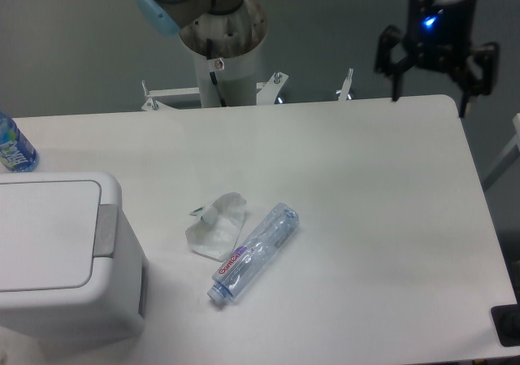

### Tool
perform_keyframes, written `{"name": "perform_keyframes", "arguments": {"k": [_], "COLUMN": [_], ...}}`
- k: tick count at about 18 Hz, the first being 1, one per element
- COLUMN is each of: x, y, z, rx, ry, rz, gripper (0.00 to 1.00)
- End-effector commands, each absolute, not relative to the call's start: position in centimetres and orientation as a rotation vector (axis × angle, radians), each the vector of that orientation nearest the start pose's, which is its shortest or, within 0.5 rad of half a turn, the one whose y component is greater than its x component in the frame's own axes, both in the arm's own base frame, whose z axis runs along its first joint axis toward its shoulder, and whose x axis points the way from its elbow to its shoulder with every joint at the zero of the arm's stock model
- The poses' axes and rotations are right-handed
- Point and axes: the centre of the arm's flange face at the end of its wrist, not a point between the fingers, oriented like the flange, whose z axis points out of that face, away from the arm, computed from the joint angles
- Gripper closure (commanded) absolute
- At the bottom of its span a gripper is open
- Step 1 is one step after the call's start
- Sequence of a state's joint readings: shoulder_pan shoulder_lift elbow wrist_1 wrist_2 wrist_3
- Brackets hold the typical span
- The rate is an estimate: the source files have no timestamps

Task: Open the trash can
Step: 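Move the open gripper over the table toward the white trash can, then lower the gripper onto the edge of the trash can lid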

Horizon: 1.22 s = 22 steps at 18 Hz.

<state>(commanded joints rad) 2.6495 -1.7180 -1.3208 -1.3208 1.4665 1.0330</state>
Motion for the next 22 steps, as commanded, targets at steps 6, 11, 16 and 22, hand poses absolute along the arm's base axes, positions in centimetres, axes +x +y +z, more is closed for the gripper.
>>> {"name": "perform_keyframes", "arguments": {"k": [6,11,16,22], "x": [-38.1,-32.1,-27.5,-24.7], "y": [49.7,54.4,58.1,59.9], "z": [56.1,55.1,53.1,52.6], "rx": [-2.645,-2.601,-2.582,-2.572], "ry": [-0.409,-0.539,-0.691,-0.701], "rz": [0.354,0.227,0.113,0.079], "gripper": [0.00,0.00,0.00,0.00]}}
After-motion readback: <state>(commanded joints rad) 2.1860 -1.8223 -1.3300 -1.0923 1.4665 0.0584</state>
